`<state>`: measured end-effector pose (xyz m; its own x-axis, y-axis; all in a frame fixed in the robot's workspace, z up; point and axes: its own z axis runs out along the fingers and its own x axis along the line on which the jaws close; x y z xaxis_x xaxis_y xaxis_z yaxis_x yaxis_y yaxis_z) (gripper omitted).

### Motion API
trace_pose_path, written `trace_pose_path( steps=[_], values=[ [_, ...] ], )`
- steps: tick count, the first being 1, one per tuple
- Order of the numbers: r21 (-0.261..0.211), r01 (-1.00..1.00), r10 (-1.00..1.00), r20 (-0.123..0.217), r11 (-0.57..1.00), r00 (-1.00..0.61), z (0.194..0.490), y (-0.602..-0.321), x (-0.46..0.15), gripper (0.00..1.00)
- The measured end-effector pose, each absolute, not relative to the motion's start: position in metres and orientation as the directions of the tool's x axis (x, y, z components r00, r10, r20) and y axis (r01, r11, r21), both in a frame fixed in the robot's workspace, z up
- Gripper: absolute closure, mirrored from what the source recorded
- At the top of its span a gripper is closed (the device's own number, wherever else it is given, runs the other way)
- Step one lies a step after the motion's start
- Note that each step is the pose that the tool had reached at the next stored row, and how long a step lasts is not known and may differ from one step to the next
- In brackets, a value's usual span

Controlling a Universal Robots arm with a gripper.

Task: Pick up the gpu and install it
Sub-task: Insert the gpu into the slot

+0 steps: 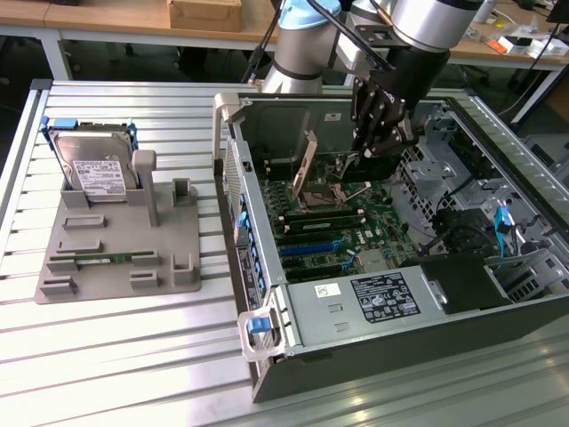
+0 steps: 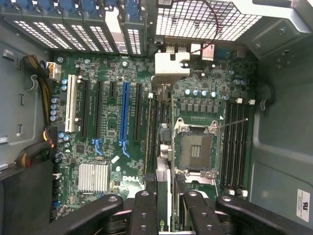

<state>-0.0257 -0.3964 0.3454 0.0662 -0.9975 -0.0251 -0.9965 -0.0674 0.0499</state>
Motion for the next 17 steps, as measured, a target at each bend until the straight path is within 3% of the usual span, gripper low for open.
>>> trace_pose_path(
  steps=[17],
  values=[
    [0.050, -0.996, -0.997, -0.025, -0.067, 0.066, 0.3364, -0.3965, -0.0257, 0.74]
  ],
)
